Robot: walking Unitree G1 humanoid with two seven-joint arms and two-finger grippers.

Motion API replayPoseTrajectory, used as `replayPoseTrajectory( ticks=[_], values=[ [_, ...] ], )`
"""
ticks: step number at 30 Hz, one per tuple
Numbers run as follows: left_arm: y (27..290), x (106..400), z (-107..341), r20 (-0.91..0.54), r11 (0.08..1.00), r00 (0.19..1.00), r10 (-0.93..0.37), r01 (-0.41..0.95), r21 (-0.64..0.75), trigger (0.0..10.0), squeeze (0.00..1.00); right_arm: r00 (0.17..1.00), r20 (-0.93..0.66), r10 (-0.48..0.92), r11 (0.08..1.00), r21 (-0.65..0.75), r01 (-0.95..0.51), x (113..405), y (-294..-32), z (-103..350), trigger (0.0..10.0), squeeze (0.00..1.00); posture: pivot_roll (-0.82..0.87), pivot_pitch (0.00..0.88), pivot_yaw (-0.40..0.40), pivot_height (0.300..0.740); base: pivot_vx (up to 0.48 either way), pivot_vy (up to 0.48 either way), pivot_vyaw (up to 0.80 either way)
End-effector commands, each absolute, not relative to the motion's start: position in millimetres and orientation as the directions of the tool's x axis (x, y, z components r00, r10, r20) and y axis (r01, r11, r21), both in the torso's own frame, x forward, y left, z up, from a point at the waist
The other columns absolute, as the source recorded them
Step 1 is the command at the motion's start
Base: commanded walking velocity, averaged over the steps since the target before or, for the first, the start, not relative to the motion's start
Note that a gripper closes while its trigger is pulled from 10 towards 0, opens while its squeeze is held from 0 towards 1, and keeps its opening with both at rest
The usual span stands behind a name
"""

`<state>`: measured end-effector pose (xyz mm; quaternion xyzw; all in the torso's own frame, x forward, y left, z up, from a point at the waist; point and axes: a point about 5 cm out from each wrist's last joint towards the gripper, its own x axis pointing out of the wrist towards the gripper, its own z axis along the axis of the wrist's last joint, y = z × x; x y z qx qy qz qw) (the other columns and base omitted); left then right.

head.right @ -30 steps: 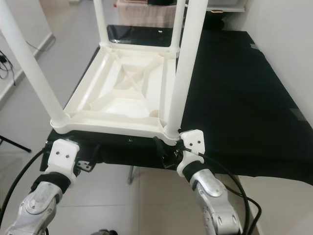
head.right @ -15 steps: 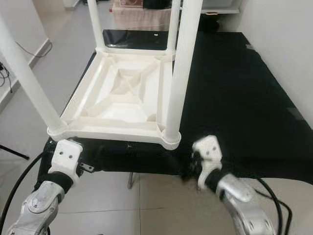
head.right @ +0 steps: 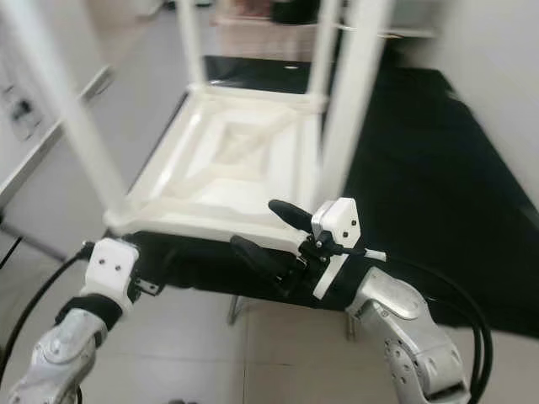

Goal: Building children table

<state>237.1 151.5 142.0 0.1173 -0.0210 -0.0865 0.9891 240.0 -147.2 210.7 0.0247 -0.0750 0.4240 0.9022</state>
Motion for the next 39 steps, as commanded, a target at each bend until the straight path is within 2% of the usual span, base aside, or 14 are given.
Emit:
replayPoseTrajectory(
  ticks=[1,3,10,12,14,16,18,22,25,26,28,31,34,39],
  values=[
    [151.4,235.8,139.3,0.006,0.954,0.982,-0.188,0.182,0.239,10.0,0.00,0.674,0.176,0.717,0.684,0.009,-0.730,243.8,-153.3,214.2,10.0,0.00,-0.02,0.120,-0.024,0.740,0.000,0.000,0.00],
    [151.4,235.6,139.5,0.005,0.953,0.981,-0.192,0.185,0.238,10.0,0.00,0.711,0.195,0.676,0.724,0.006,-0.690,248.2,-159.5,218.1,10.0,0.00,-0.02,0.122,-0.022,0.740,0.000,0.000,0.00],
    [152.3,236.3,139.1,0.001,0.952,0.980,-0.200,0.194,0.236,10.0,0.00,0.747,0.278,0.604,0.785,-0.040,-0.619,255.1,-168.0,243.2,10.0,0.00,-0.03,0.124,-0.011,0.740,0.000,0.000,0.00],
    [154.0,237.0,139.0,0.000,0.951,0.979,-0.203,0.198,0.236,10.0,0.00,0.699,0.307,0.646,0.762,-0.203,-0.615,250.6,-158.9,271.2,10.0,0.00,-0.04,0.125,-0.002,0.740,0.000,0.000,0.00],
    [154.7,237.7,139.0,-0.001,0.951,0.979,-0.205,0.200,0.236,10.0,0.00,0.681,0.343,0.647,0.762,-0.288,-0.580,247.1,-153.7,290.2,10.0,0.00,-0.04,0.127,0.002,0.740,0.000,0.000,0.00],
    [154.8,237.9,139.0,-0.002,0.951,0.979,-0.206,0.200,0.237,10.0,0.00,0.681,0.357,0.639,0.769,-0.309,-0.560,246.6,-153.2,295.8,10.0,0.00,-0.04,0.127,0.002,0.740,0.000,0.000,0.00],
    [154.8,239.1,138.6,-0.003,0.950,0.978,-0.209,0.204,0.236,10.0,0.00,0.679,0.425,0.599,0.796,-0.411,-0.444,244.9,-153.8,319.6,10.0,0.00,-0.06,0.128,0.016,0.740,0.000,0.000,0.00],
    [154.8,239.5,138.4,-0.004,0.950,0.978,-0.211,0.206,0.235,10.0,0.00,0.673,0.459,0.580,0.808,-0.431,-0.402,243.8,-154.4,328.9,10.0,0.00,-0.06,0.128,0.016,0.740,0.000,0.000,0.00],
    [154.9,242.5,137.0,-0.010,0.949,0.976,-0.219,0.216,0.231,10.0,0.00,0.632,0.644,0.432,0.873,-0.475,-0.112,234.6,-163.6,373.4,10.0,0.00,-0.08,0.124,0.034,0.740,0.000,0.000,0.00],
    [154.9,242.5,137.0,-0.010,0.949,0.976,-0.219,0.216,0.231,10.0,0.00,0.632,0.644,0.432,0.873,-0.475,-0.112,234.6,-163.6,373.4,10.0,0.00,-0.08,0.124,0.034,0.740,0.000,0.000,0.00],
    [155.0,244.5,136.9,-0.010,0.949,0.975,-0.223,0.219,0.229,10.0,0.00,0.631,0.702,0.329,0.885,-0.463,0.054,231.4,-173.3,385.4,10.0,0.00,-0.08,0.121,0.037,0.740,0.000,0.000,0.00],
    [155.1,245.3,136.8,-0.008,0.949,0.975,-0.222,0.218,0.227,10.0,0.00,0.648,0.720,0.248,0.884,-0.442,0.152,230.0,-181.1,387.1,10.0,0.00,-0.08,0.118,0.037,0.740,0.000,0.000,0.00],
    [155.6,245.8,136.7,-0.007,0.950,0.976,-0.220,0.215,0.226,10.0,0.00,0.663,0.719,0.207,0.889,-0.422,0.180,230.9,-183.9,385.2,10.0,0.00,-0.08,0.117,0.038,0.740,0.000,0.000,0.00],
    [156.6,245.9,136.9,-0.003,0.952,0.977,-0.213,0.208,0.227,10.0,0.00,0.706,0.688,0.169,0.919,-0.368,0.139,235.2,-184.4,375.6,10.0,0.00,-0.08,0.114,0.035,0.740,0.000,0.000,0.00]
  ],
)
